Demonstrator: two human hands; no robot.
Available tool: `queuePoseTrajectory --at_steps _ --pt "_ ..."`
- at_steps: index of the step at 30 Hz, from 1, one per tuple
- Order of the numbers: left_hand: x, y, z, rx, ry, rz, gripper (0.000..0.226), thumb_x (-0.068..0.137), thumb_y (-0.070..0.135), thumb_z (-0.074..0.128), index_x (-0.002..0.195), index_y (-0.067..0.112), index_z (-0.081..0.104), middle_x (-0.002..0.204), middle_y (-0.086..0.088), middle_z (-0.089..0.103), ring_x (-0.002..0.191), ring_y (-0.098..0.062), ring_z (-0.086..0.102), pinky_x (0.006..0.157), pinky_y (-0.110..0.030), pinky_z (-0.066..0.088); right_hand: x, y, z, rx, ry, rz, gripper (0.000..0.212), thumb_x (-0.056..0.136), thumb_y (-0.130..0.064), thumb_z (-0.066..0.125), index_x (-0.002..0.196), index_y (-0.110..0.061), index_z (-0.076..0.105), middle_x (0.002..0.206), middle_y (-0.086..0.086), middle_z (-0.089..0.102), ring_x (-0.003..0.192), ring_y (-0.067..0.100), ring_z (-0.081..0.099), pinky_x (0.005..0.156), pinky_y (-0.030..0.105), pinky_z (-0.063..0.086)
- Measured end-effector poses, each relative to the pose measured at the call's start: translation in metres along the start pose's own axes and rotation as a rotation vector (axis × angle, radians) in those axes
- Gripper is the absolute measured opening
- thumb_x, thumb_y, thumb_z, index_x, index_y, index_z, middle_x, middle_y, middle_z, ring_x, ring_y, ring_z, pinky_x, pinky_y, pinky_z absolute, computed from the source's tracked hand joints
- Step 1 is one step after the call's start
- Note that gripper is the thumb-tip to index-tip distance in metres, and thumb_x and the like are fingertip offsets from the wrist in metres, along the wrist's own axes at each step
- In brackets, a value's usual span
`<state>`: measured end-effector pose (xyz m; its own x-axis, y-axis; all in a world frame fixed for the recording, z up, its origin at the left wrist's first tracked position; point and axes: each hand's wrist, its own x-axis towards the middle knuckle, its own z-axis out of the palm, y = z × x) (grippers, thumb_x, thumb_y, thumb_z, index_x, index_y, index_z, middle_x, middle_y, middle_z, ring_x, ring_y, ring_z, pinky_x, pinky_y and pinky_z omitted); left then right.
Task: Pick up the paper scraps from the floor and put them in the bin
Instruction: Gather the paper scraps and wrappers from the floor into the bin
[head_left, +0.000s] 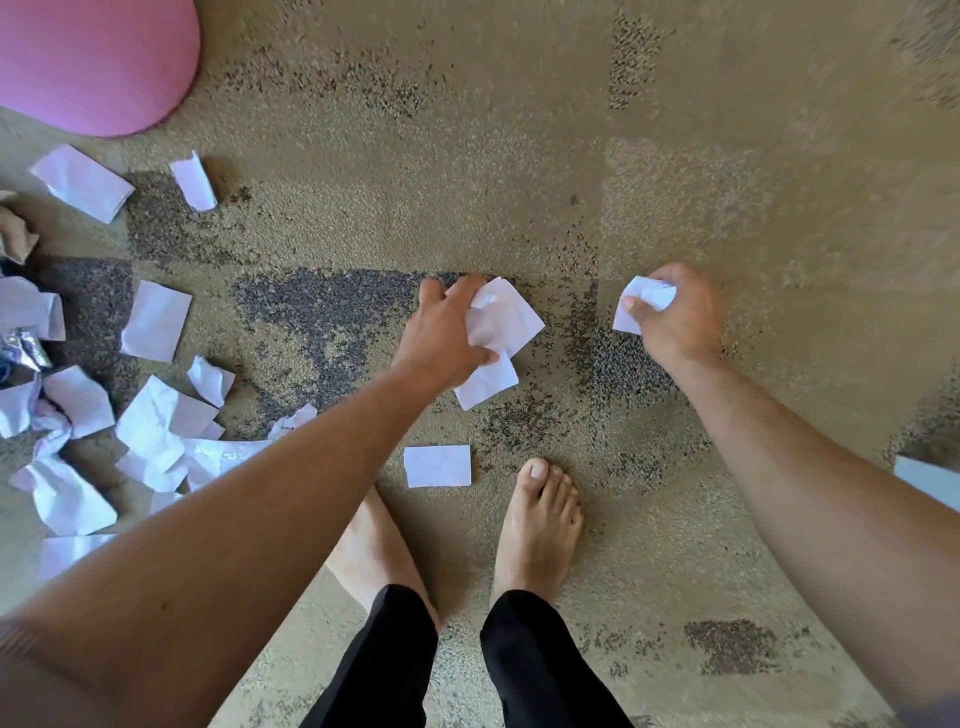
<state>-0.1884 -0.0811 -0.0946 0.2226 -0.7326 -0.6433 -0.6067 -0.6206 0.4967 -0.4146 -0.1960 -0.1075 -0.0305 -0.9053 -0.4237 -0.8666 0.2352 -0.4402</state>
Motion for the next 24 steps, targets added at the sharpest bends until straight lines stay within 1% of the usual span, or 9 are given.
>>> queuePoseTrajectory --at_steps 2,5,8,11,13,18,21,22,24 --pt "-0.002 0.001 0.006 -0.014 0.038 0.011 0.078 0.072 0.025 0.086 0.135 0.027 0.041 0.129 -0.007 0.033 0.105 -0.032 0.055 0.091 -0.042 0.048 -0.009 -0.006 0.002 0.040 -0.034 0.003 0.026 0.084 -0.018 0.074 0.107 -0.014 0.062 0.103 0.002 0.060 0.092 0.020 0.056 0.074 0.027 0.043" --pt "-0.005 -0.001 0.013 -0.005 0.126 0.017 0.065 0.071 0.024 0.086 0.123 0.020 0.046 0.136 -0.007 0.028 0.102 -0.035 0.056 0.090 -0.043 0.049 -0.027 -0.024 0.012 0.135 -0.095 -0.059 0.030 0.084 -0.017 0.075 0.111 -0.014 0.062 0.104 -0.004 0.058 0.095 0.014 0.053 0.076 0.023 0.041" --pt "-0.006 -0.001 0.017 0.001 0.143 0.016 0.062 0.073 0.021 0.085 0.121 0.016 0.046 0.139 -0.008 0.028 0.104 -0.037 0.056 0.088 -0.045 0.049 -0.042 -0.041 0.031 0.143 -0.216 -0.155 0.037 0.082 -0.016 0.076 0.117 -0.014 0.063 0.107 -0.006 0.059 0.097 0.010 0.054 0.072 0.015 0.038" --pt "-0.006 -0.001 0.018 0.040 0.128 0.029 0.057 0.078 0.012 0.077 0.125 0.013 0.044 0.129 -0.012 0.036 0.104 -0.038 0.054 0.077 -0.043 0.043 -0.051 -0.054 0.051 0.080 -0.290 -0.240 0.050 0.079 -0.016 0.079 0.124 -0.012 0.060 0.117 0.001 0.061 0.105 0.017 0.055 0.083 0.017 0.035" --pt "-0.006 -0.001 0.017 0.042 0.125 0.039 0.050 0.082 0.004 0.067 0.126 0.012 0.043 0.124 -0.014 0.040 0.104 -0.039 0.053 0.074 -0.040 0.039 -0.056 -0.059 0.059 0.043 -0.292 -0.281 0.057 0.077 -0.015 0.080 0.128 -0.011 0.056 0.124 0.009 0.055 0.111 0.019 0.051 0.088 0.018 0.033" --pt "0.001 -0.002 0.013 -0.002 0.113 0.020 0.046 0.082 0.003 0.062 0.123 0.014 0.045 0.114 -0.015 0.054 0.099 -0.036 0.057 0.075 -0.042 0.044 -0.065 -0.067 0.063 0.035 -0.323 -0.328 0.061 0.074 -0.009 0.082 0.128 -0.007 0.053 0.124 0.008 0.042 0.106 0.007 0.041 0.093 0.010 0.030" --pt "0.003 -0.002 0.015 0.021 0.101 0.030 0.038 0.082 0.005 0.062 0.117 0.014 0.051 0.105 -0.014 0.059 0.093 -0.034 0.059 0.069 -0.039 0.043 -0.065 -0.069 0.064 0.021 -0.323 -0.321 0.052 0.071 -0.011 0.084 0.114 -0.007 0.054 0.116 0.004 0.041 0.098 0.010 0.046 0.086 0.018 0.042" --pt "0.002 -0.003 0.015 0.022 0.092 0.033 0.035 0.082 0.005 0.061 0.116 0.013 0.052 0.103 -0.014 0.059 0.091 -0.034 0.059 0.068 -0.037 0.041 -0.065 -0.068 0.065 0.022 -0.325 -0.322 0.048 0.071 -0.013 0.085 0.108 -0.006 0.055 0.112 0.003 0.041 0.095 0.012 0.047 0.080 0.019 0.042" --pt "0.001 -0.004 0.014 0.015 0.069 0.040 0.030 0.084 0.005 0.060 0.113 0.010 0.056 0.101 -0.016 0.062 0.091 -0.034 0.060 0.068 -0.034 0.039 -0.065 -0.067 0.066 0.048 -0.335 -0.345 0.042 0.071 -0.014 0.084 0.100 -0.005 0.055 0.102 0.002 0.048 0.089 0.016 0.050 0.068 0.020 0.035"
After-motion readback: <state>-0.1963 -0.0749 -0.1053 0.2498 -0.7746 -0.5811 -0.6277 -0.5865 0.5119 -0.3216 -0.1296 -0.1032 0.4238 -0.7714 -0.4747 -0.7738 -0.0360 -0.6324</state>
